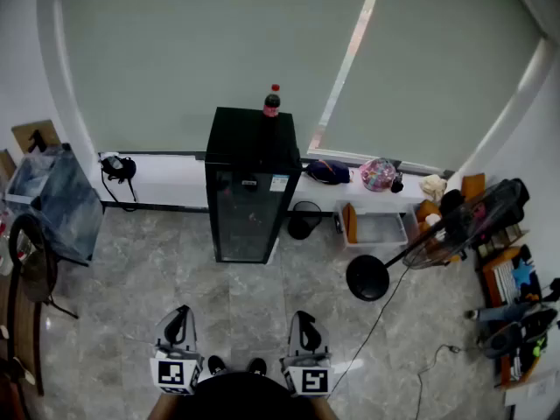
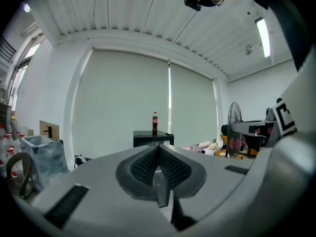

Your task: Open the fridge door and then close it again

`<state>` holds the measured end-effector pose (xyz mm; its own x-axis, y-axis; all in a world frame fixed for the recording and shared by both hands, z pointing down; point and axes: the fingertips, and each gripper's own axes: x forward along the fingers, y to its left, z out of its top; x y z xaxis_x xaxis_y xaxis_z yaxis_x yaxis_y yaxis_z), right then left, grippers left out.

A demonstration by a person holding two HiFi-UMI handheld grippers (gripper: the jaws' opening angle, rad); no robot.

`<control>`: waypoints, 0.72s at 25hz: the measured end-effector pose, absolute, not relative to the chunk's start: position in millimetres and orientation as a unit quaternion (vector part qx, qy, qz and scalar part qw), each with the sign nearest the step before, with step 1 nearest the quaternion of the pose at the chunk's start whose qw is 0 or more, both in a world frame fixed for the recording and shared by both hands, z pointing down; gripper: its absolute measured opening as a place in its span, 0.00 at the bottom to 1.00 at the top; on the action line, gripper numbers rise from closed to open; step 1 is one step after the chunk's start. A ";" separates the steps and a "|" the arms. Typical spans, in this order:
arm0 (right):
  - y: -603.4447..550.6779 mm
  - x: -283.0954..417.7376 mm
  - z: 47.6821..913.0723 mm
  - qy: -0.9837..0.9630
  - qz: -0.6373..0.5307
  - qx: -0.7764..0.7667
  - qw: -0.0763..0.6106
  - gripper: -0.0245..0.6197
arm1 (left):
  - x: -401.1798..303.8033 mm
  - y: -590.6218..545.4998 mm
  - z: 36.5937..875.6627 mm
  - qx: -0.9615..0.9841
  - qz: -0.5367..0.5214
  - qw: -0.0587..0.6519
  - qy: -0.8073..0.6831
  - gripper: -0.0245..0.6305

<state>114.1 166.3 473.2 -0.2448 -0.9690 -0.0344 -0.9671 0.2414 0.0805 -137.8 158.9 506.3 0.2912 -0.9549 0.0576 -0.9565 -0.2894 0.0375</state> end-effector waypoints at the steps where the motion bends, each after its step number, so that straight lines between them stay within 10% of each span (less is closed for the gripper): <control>1: 166.9 115.0 474.2 -0.787 -0.040 0.615 0.013 0.04 | -136.2 159.2 504.3 0.803 0.013 0.034 -0.595 0.05; 18: 165.3 113.9 478.3 -0.792 -0.029 0.609 0.010 0.04 | -132.0 156.7 502.1 0.802 0.035 0.036 -0.595 0.05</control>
